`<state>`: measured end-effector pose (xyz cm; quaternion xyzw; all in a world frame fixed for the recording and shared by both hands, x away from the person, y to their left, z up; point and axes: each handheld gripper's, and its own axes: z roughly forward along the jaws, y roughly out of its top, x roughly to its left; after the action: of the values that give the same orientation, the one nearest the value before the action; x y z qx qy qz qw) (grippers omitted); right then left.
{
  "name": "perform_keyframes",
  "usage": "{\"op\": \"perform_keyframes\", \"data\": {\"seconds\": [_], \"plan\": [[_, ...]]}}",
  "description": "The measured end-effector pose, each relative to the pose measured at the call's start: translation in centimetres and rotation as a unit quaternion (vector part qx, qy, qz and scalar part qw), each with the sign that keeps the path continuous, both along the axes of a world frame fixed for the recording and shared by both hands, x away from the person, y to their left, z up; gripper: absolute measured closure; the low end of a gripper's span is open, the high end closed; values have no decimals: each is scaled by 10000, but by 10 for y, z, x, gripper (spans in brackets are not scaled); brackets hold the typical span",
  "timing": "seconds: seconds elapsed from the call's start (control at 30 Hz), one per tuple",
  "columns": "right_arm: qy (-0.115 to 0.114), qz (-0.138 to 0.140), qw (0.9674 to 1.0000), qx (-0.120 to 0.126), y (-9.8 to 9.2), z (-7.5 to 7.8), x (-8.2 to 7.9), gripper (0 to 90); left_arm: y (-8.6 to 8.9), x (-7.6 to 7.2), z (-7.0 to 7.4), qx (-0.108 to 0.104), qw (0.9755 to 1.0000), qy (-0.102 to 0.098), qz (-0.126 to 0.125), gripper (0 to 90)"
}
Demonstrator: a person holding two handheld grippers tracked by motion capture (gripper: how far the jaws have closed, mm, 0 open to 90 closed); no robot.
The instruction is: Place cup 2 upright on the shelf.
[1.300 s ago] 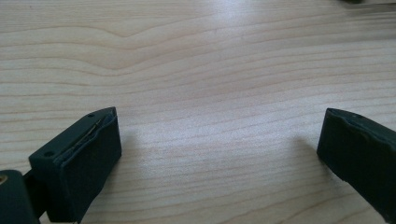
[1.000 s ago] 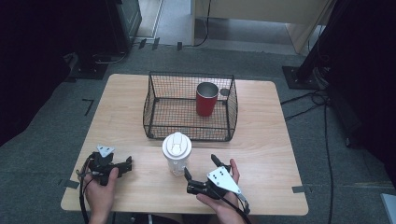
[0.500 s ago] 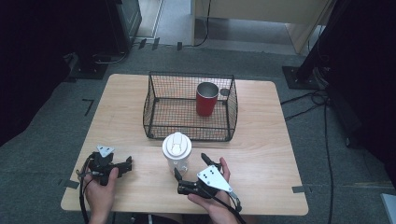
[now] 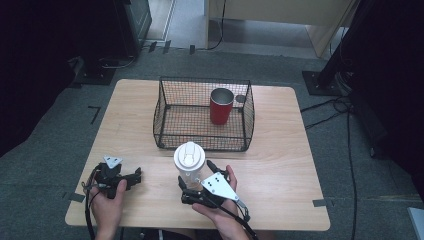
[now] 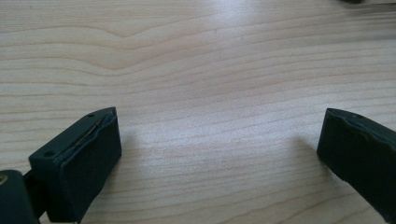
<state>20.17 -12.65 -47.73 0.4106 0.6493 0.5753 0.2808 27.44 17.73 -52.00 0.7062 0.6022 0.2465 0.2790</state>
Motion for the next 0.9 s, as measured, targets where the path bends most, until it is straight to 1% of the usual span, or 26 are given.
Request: {"op": "perform_keyframes", "data": {"seconds": [0.1,0.23,0.43,0.47,0.57,0.67,0.9], "plan": [[-11,-11,10000,-12,5,1,3,68,0,0,0,-1,10000,-1,0,4],[-8,-91,9999,-71,11,3,9,73,0,0,0,0,10000,-2,-1,4],[-27,-168,9998,-97,15,3,14,77,0,0,0,-3,10000,-2,0,4],[-12,-210,9997,-108,17,3,16,91,0,0,0,-3,10000,-4,-1,4],[2,-250,9997,-81,18,3,18,104,0,0,0,-4,10000,-3,-3,4],[-21,-284,9995,-131,20,2,20,143,0,0,0,-8,10000,-2,-9,4],[-63,-312,9994,-149,22,1,22,154,0,0,0,-7,10000,-2,-9,4]]}}
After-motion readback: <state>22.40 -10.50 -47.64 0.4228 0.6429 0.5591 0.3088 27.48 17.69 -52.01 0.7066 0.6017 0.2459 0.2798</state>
